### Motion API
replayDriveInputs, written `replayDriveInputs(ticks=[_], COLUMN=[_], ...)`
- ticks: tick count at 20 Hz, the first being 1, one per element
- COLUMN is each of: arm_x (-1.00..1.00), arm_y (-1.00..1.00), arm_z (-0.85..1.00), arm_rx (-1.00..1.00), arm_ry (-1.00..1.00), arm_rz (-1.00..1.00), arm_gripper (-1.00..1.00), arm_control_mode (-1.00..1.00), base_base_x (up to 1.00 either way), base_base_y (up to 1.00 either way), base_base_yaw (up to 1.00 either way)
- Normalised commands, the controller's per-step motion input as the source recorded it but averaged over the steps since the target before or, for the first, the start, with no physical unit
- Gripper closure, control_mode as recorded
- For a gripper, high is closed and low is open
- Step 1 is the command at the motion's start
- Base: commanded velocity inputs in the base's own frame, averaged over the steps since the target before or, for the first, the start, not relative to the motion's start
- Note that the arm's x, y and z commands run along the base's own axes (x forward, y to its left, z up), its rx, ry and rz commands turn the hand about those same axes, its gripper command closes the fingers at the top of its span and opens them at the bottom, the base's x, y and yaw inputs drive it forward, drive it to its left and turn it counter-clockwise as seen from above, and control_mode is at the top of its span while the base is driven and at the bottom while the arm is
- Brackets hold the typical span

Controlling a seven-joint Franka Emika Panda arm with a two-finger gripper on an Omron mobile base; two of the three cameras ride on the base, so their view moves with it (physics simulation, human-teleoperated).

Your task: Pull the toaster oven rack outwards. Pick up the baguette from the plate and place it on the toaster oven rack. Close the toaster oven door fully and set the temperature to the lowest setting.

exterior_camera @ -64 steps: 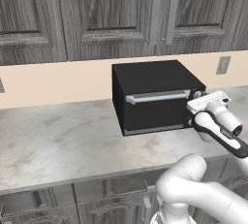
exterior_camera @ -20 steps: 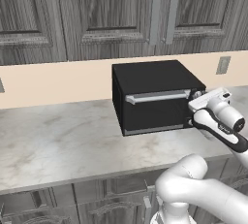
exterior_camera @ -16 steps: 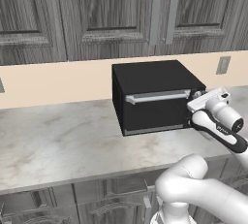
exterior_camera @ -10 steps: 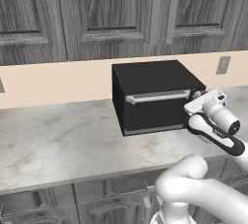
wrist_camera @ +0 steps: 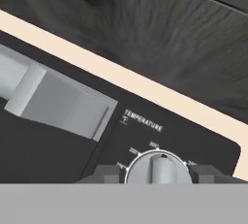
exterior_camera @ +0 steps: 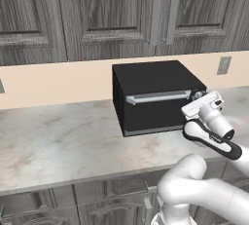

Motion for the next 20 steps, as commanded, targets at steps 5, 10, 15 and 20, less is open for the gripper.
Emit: replayDriveInputs(ticks=[5, 10, 15, 20], arm_x=[0.00, 0.00, 0.03, 0.01], arm_y=[-0.70, -0.73, -0.43, -0.43], arm_z=[0.27, 0.37, -0.03, -0.11], arm_rx=[-0.21, -0.15, -0.11, -0.13], arm_ry=[0.14, 0.22, 0.24, 0.07], arm_rz=[0.45, 0.35, 0.16, 0.05], arm_gripper=[1.00, 1.00, 1.00, 1.00], arm_control_mode=[-1.00, -1.00, -1.00, -1.00], base_base_x=[0.00, 0.00, 0.00, 0.00], base_base_y=[0.00, 0.00, 0.00, 0.00], base_base_yaw=[0.00, 0.00, 0.00, 0.00])
